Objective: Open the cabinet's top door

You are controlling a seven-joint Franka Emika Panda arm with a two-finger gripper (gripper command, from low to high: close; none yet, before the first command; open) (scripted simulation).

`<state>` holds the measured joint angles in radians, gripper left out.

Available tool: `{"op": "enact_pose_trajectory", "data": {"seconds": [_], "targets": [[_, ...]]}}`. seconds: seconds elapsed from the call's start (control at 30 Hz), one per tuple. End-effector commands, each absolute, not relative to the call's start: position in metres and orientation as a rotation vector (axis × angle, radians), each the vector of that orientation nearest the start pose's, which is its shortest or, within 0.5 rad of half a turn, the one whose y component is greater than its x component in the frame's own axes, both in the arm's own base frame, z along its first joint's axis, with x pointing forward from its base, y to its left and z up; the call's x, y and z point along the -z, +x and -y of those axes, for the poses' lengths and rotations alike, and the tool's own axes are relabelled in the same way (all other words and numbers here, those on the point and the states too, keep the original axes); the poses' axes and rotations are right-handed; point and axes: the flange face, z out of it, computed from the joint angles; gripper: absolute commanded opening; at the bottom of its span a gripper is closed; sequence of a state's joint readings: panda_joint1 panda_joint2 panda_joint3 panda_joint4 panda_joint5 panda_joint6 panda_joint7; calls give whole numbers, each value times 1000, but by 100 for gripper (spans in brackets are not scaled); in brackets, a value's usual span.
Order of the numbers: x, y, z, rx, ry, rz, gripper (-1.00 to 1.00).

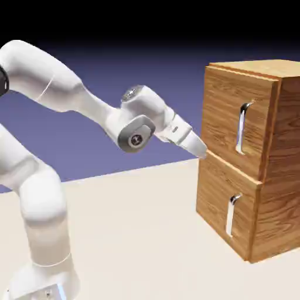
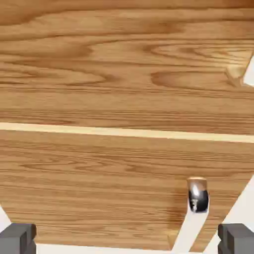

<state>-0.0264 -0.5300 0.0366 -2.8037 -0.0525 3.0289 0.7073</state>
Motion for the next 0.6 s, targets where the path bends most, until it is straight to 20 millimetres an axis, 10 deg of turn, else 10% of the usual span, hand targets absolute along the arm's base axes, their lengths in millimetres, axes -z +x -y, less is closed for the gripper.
{"op": "enact_pose_trajectory", "data": {"seconds": [0.0, 0.3, 0.57], "targets": [[-432, 399, -11, 1025, -2680, -793, 100], [-311, 417, -26, 679, -3230, 62, 100], [-218, 402, -42, 274, -3189, 947, 100]]}}
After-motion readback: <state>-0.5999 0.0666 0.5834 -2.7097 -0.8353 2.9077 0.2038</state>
